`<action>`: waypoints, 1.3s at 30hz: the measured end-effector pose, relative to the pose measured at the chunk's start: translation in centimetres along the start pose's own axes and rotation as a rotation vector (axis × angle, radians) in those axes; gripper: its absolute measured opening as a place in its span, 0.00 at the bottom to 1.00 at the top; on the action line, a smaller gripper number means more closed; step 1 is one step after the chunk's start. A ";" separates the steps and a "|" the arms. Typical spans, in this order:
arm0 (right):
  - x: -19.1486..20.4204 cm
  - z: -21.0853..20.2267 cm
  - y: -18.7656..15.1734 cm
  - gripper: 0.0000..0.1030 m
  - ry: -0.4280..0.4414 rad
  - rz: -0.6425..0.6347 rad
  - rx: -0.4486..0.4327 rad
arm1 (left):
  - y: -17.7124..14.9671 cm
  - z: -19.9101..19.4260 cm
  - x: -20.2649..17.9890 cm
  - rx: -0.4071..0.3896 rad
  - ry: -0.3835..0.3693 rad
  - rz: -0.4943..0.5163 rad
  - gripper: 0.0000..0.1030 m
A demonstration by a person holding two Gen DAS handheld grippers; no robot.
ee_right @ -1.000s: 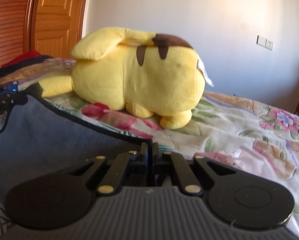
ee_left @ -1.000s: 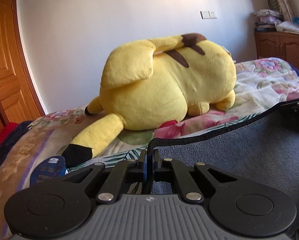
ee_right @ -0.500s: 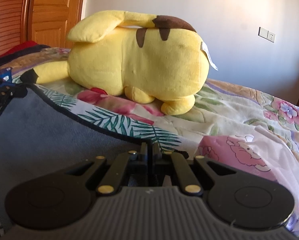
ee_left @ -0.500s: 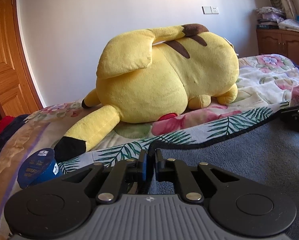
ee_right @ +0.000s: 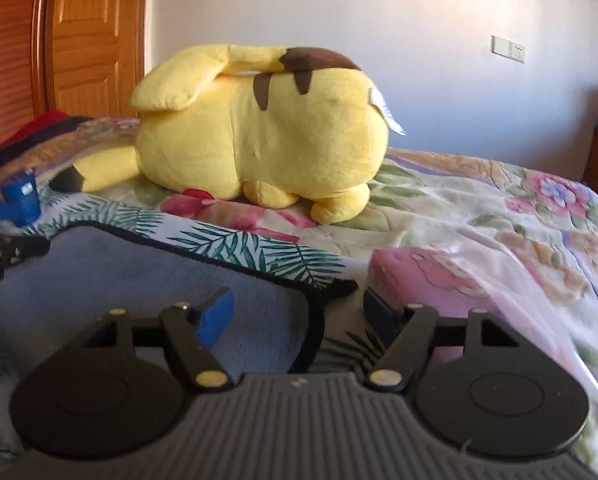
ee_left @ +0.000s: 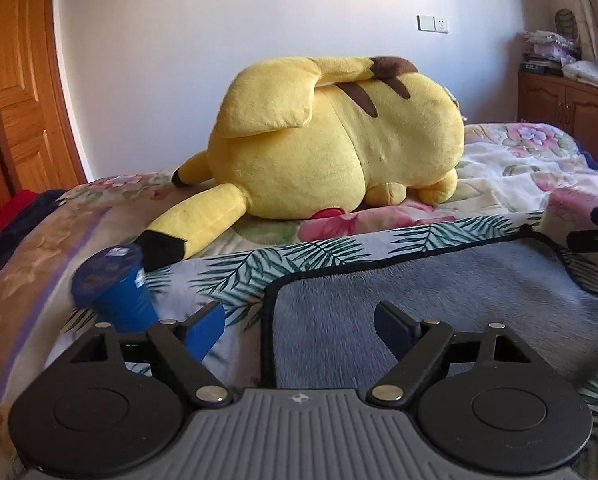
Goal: Fold towel
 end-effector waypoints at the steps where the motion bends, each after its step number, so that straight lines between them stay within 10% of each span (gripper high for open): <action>1: -0.1 -0.7 0.0 0.70 0.003 0.013 0.000 | 0.0 -0.8 0.0 0.000 -0.001 -0.005 0.84; 39: 3.3 -21.5 1.9 1.00 -0.088 0.082 -0.064 | 3.3 -25.2 -3.9 -0.106 -0.064 0.045 1.00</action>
Point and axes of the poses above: each gripper's, at about its wrist camera, not at the fingertips, and z roughly the way its jaws point, x to its left, y to its top, the point moved 1 cm from there along z, roughly the way its jaws point, and after that the axes turned 9 degrees about -z, right-handed, at the moved point
